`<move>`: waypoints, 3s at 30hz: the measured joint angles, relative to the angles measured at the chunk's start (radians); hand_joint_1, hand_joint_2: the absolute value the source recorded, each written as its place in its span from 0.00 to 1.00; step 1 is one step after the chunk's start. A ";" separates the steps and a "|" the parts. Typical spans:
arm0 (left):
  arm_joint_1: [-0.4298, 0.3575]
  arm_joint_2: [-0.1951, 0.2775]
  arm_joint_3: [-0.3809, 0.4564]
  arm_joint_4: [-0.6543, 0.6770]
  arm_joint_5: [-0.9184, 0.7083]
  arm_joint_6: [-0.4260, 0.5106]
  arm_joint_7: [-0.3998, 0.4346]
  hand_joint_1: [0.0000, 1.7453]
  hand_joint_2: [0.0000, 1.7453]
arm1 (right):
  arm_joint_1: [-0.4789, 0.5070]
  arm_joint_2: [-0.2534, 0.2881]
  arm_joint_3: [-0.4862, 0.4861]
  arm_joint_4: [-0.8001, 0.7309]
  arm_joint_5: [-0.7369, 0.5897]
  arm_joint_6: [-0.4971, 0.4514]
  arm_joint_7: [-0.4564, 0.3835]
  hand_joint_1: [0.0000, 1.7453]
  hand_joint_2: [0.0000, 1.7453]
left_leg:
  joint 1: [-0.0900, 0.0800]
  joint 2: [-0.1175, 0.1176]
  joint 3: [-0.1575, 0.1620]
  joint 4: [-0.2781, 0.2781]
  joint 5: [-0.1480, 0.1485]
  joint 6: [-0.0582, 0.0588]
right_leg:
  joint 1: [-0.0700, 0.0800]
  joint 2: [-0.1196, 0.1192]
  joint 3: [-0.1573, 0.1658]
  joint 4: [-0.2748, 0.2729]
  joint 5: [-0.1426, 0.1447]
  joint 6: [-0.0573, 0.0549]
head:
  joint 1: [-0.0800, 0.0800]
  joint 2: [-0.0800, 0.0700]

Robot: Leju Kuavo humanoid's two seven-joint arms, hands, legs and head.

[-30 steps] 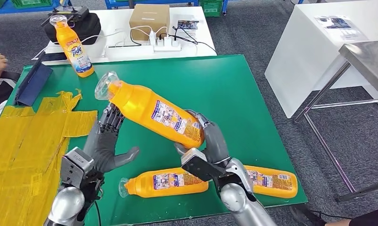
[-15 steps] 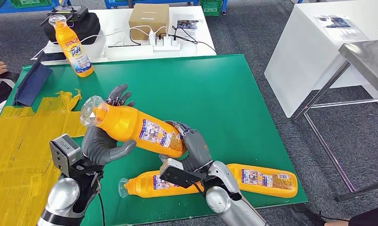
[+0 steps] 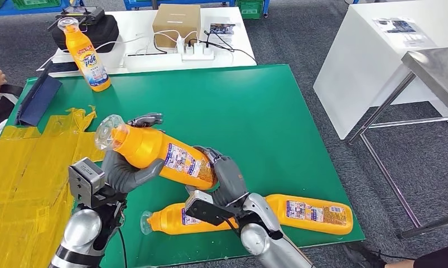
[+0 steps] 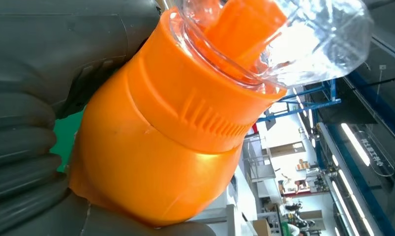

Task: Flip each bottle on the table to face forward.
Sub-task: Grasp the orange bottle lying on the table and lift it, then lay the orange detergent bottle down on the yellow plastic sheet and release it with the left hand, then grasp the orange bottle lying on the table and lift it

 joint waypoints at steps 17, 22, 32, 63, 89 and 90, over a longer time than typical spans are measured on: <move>-0.002 0.041 0.025 -0.007 -0.416 0.259 0.051 1.00 1.00 | 0.061 -0.010 0.009 -0.138 0.041 -0.053 0.027 0.00 1.00 | 0.000 0.000 -0.001 0.000 0.000 0.000 | 0.000 0.000 -0.001 0.000 0.000 0.000 | 0.000 0.000; -0.017 0.093 0.061 -0.004 -0.766 0.365 0.160 1.00 1.00 | 0.100 -0.027 -0.002 -0.193 0.090 -0.036 0.063 0.00 1.00 | 0.000 0.000 -0.001 0.000 0.000 -0.001 | 0.001 0.000 -0.002 0.000 -0.002 -0.003 | 0.001 0.000; -0.155 0.279 0.112 0.297 -1.356 0.396 0.377 1.00 1.00 | 0.118 -0.075 0.018 -0.214 0.144 0.082 0.122 0.00 1.00 | 0.001 0.003 -0.001 0.000 0.001 -0.001 | 0.001 0.002 -0.003 0.000 0.000 -0.004 | 0.000 0.000; -0.223 0.317 0.106 0.576 -1.388 0.369 0.355 1.00 1.00 | 0.077 -0.114 0.075 -0.139 0.176 0.117 0.168 0.00 1.00 | 0.001 0.003 -0.002 0.000 0.000 -0.002 | 0.001 0.002 -0.004 0.001 0.000 -0.003 | 0.000 0.000; -0.427 0.106 0.001 0.934 -1.364 0.353 0.615 0.00 0.00 | -0.159 -0.143 0.251 0.316 0.421 0.235 0.377 0.00 1.00 | 0.001 0.006 0.009 0.000 -0.002 -0.004 | 0.001 0.008 -0.006 -0.001 0.001 -0.003 | 0.001 0.000; -0.428 0.105 0.001 0.935 -1.364 0.354 0.614 0.00 0.00 | -0.160 -0.143 0.252 0.318 0.421 0.235 0.377 0.00 1.00 | 0.001 0.006 0.010 0.000 -0.002 -0.004 | 0.001 0.008 -0.006 -0.001 0.001 -0.003 | 0.001 0.000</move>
